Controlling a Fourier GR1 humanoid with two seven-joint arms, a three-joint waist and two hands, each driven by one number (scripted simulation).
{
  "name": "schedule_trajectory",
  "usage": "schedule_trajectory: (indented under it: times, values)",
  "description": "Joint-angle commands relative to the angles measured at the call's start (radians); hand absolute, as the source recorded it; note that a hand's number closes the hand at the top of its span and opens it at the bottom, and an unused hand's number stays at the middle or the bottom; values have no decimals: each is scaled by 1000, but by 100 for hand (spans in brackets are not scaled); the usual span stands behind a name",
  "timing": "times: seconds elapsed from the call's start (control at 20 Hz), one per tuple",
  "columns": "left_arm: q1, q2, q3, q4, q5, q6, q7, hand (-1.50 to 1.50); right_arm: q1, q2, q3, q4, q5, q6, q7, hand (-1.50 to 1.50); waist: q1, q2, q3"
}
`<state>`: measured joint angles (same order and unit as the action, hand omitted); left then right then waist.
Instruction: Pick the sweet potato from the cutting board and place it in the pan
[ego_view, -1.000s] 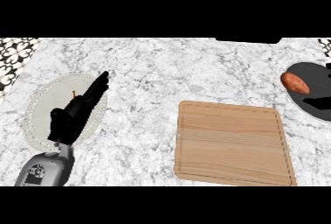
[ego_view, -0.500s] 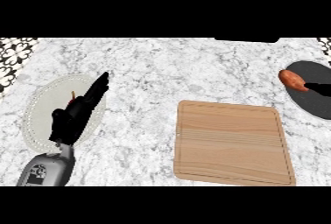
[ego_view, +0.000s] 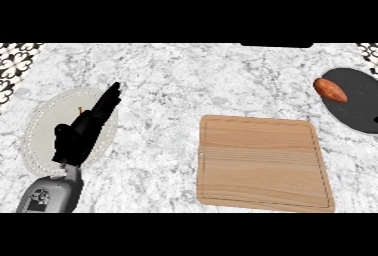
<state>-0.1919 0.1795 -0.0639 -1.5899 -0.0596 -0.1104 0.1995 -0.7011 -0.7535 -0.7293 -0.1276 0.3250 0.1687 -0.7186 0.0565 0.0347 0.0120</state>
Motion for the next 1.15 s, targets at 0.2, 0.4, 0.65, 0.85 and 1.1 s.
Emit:
schedule_trajectory:
  times: [0.2, 0.4, 0.65, 0.85, 1.1]
  values:
    - [-9, 17, 16, -18, 5, -7, 27, 0, 146, -40, -33, -26, -38, 164, -211, -150, -14, -9, -1]
    - [35, 5, -3, 3, -10, -10, -11, 0, 195, -3, -44, -24, -54, 166, -254, -150, -16, -11, -2]
    - [91, 16, 4, -35, 6, -29, -35, 0, 259, 1, -41, -45, -61, 202, -311, -150, -16, -16, -2]
    - [39, -4, -1, -26, -16, 3, 15, 0, 266, 31, -42, -55, -74, 189, -316, -150, -23, -17, -2]
    - [55, 23, 43, 27, 4, -22, -45, 0, 324, 58, -26, -76, -68, 166, -363, -150, -30, -18, -4]
